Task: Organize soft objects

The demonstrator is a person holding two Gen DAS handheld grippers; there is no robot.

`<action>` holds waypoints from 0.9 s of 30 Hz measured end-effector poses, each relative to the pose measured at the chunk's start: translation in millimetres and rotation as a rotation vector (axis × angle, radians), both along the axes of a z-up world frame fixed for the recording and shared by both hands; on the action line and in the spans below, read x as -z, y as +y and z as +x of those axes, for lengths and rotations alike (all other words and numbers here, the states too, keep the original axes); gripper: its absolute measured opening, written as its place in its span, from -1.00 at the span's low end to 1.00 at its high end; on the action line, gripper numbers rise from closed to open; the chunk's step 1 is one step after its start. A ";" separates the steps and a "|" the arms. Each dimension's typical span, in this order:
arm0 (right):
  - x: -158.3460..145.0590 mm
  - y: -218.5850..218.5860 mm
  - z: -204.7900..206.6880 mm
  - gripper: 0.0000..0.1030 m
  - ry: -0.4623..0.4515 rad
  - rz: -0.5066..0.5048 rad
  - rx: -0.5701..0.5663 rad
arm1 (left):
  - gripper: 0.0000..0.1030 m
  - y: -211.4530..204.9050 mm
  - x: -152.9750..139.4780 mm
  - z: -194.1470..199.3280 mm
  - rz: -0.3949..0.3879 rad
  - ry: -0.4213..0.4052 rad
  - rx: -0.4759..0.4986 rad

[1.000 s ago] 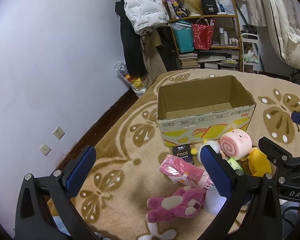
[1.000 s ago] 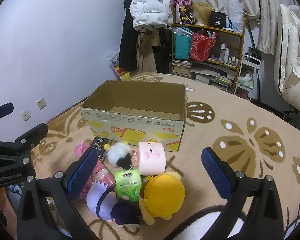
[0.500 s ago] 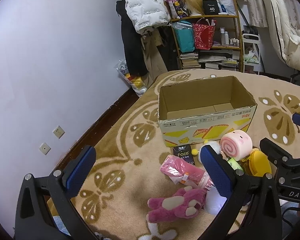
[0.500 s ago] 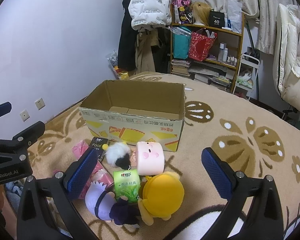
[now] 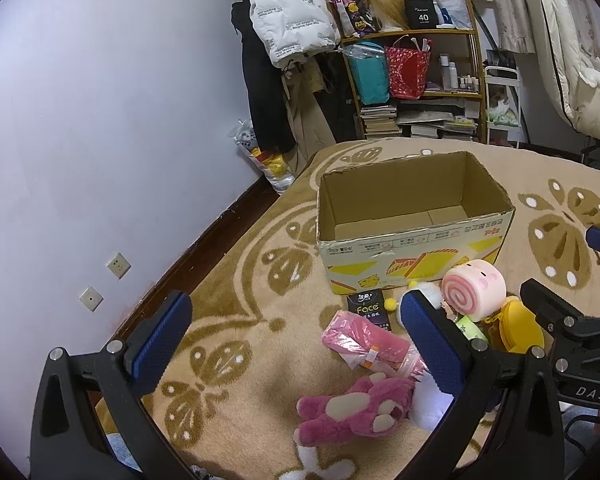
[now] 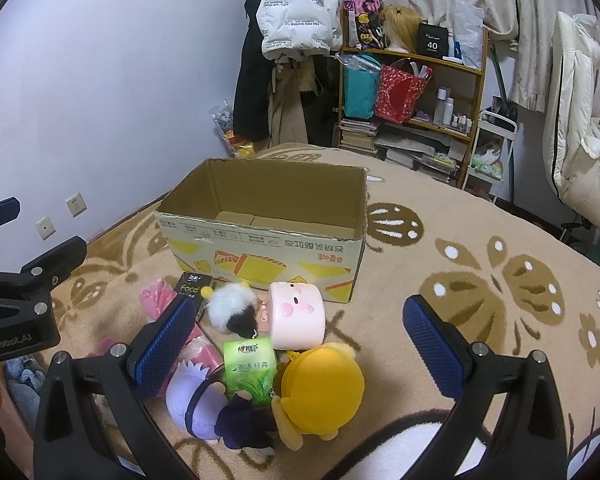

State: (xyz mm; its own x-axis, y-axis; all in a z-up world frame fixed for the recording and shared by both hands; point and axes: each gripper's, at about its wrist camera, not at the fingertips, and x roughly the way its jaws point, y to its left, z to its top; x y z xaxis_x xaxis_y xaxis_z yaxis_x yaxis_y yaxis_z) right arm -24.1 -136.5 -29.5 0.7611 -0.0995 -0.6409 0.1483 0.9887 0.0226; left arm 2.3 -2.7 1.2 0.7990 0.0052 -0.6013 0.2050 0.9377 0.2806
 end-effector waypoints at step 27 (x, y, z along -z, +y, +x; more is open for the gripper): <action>0.1 1.4 2.2 1.00 0.016 -0.003 -0.005 | 1.00 9.1 3.1 10.2 -0.065 0.058 0.031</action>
State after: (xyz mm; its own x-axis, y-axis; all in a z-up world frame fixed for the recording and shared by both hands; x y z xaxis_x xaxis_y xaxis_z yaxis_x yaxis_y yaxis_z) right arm -21.9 -135.1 -29.5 0.7516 -0.0971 -0.6525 0.1432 0.9895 0.0177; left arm 12.5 6.4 -1.8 0.7619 -0.0599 -0.6450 0.2486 0.9465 0.2057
